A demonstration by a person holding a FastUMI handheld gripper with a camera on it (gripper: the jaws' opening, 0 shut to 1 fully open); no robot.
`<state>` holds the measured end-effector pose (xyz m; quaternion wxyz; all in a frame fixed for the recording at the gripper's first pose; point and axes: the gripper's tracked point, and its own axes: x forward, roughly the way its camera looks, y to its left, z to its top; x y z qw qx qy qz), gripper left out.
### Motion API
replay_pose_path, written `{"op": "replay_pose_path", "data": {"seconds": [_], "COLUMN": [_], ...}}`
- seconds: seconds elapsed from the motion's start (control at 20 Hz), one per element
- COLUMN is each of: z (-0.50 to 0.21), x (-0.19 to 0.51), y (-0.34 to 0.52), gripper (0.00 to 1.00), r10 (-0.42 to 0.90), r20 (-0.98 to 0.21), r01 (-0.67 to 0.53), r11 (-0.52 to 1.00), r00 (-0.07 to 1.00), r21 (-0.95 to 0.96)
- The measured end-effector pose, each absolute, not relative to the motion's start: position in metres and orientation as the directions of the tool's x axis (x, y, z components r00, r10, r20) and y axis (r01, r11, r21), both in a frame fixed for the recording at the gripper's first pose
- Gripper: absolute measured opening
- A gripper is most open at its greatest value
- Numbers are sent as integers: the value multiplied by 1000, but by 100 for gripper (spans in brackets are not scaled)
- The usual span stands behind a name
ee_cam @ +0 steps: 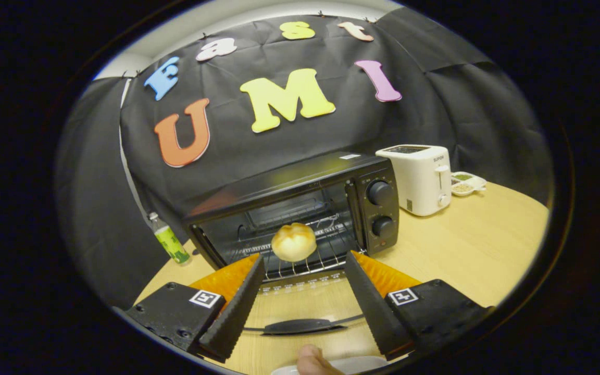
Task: Open the toaster oven, put the food inside, and close the toaster oven door.
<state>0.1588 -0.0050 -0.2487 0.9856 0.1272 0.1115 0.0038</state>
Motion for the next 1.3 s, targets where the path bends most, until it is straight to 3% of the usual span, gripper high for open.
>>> {"op": "replay_pose_path", "data": {"seconds": [0.3, 0.65, 1.3], "z": [-294, -337, -356], "x": [126, 116, 124], "y": [8, 19, 23], "gripper": [100, 100, 100], "r10": [-30, -30, -30], "r20": [-408, -517, -556], "r01": [50, 37, 87], "r11": [998, 999, 993], "r00": [912, 855, 831], "r21": [38, 4, 77]}}
